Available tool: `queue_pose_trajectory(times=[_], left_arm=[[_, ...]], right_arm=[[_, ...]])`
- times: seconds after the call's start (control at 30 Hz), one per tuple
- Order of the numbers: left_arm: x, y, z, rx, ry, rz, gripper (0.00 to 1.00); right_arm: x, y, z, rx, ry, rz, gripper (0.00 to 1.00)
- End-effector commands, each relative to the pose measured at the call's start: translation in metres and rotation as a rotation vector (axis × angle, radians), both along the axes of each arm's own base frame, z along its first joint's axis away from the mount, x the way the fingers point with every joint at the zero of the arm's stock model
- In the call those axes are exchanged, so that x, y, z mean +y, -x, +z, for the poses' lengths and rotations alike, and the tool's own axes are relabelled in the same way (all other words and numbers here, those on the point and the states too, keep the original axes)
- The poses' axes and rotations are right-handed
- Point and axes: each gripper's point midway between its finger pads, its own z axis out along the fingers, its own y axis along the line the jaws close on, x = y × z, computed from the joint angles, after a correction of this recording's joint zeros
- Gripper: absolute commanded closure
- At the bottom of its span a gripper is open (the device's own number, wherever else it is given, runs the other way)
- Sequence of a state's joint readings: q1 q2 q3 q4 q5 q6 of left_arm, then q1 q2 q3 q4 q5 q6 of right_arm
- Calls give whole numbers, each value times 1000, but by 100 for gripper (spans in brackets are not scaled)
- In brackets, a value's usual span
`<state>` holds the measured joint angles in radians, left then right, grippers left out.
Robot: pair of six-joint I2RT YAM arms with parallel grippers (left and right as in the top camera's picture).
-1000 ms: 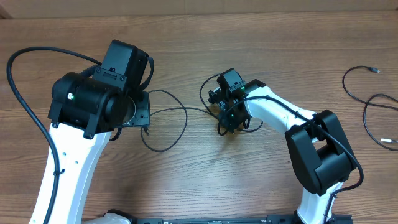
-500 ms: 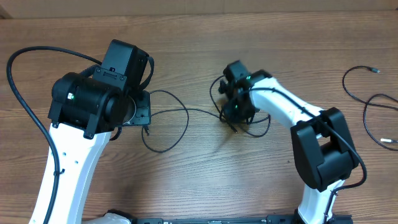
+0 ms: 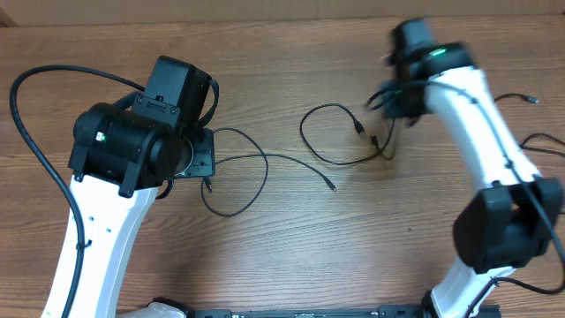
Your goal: Untangle cables
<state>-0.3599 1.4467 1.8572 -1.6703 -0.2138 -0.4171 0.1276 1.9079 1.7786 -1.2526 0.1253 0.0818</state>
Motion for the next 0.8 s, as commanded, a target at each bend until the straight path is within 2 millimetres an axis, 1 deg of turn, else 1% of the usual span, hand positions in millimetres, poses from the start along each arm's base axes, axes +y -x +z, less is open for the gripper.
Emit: queue_pose_trajectory(times=[0.0,0.03,0.1,0.13,0.2,0.27,0.33,0.37,0.43,0.5,0.57,0.67,0.77], left_arm=[[0,1,0,-3,11,16,39],[0,1,0,-3,11,16,39],[0,1,0,-4,12,16,39],[-1,0,0,-6,13,15,39],[-1,0,0,-8,14,15,39],[-1,0,0,-8,14,15,39],[-1,-1,1,-9,15,15,39],[-1,-1,1,-10,15,15,39],[-1,-1,1,-11,15,15,39],[-1,-1,1,-11,15,16,39],[-1,-1,1,-11,15,16,39],[-1,-2,1,-14,16,16,39],[-2,-2,1,-17,18,16,39]], right_arm=[[-105,-9,74,-170,160,-260,96],[-126,-8,88,-197,167,-312,96],[-160,-3,113,-252,170,-405,96],[-187,3,135,-309,166,-508,96],[-219,12,164,-393,159,-619,96],[-241,20,187,-461,165,-681,96],[-258,27,209,-522,179,-722,96],[-265,30,218,-549,185,-738,96],[-273,35,229,-584,194,-759,96],[-276,37,232,-591,197,-766,96],[-276,37,229,-580,196,-767,95],[-275,39,216,-537,192,-765,92],[-274,41,197,-476,189,-765,91]])
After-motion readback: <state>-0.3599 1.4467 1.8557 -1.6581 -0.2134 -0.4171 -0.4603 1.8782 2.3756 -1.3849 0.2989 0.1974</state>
